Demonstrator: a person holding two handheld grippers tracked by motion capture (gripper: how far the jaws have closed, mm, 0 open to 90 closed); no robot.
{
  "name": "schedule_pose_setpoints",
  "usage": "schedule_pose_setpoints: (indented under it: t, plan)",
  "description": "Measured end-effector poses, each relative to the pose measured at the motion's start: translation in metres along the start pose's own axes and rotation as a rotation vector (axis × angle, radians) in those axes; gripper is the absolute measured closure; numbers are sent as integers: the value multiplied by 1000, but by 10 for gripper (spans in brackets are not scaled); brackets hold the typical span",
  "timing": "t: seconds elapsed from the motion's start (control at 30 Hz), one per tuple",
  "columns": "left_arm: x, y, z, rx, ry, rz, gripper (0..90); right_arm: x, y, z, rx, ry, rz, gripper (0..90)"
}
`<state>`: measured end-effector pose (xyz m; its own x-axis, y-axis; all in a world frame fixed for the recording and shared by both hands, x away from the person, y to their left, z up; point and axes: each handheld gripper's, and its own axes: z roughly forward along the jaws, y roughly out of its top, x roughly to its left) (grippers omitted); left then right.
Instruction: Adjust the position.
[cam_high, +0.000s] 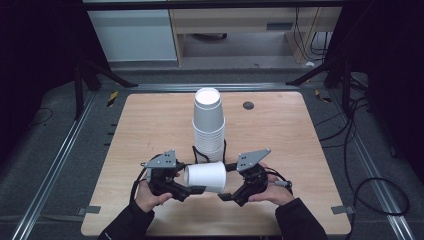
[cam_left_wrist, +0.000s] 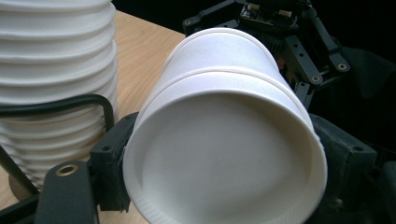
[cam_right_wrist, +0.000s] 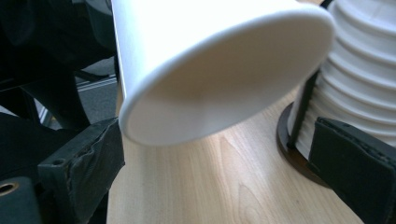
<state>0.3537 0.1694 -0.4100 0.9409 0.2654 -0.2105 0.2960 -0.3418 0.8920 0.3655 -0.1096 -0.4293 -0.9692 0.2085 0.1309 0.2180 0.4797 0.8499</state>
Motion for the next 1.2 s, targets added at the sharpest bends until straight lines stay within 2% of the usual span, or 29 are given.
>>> schedule_pose_setpoints:
  t: [0.17,0.53,0.7,1.2]
  plan:
    - [-4,0,4,9,-29,6,204,1,0,5,0,8,-8,35]
    - [-8,-1,12,32,-72,14,204,6,2,10,6,68,-38,42]
    - [-8,-2,15,43,-77,18,205,7,2,13,6,85,-46,61]
    - [-9,-1,16,55,-71,19,202,6,1,12,17,83,-46,93]
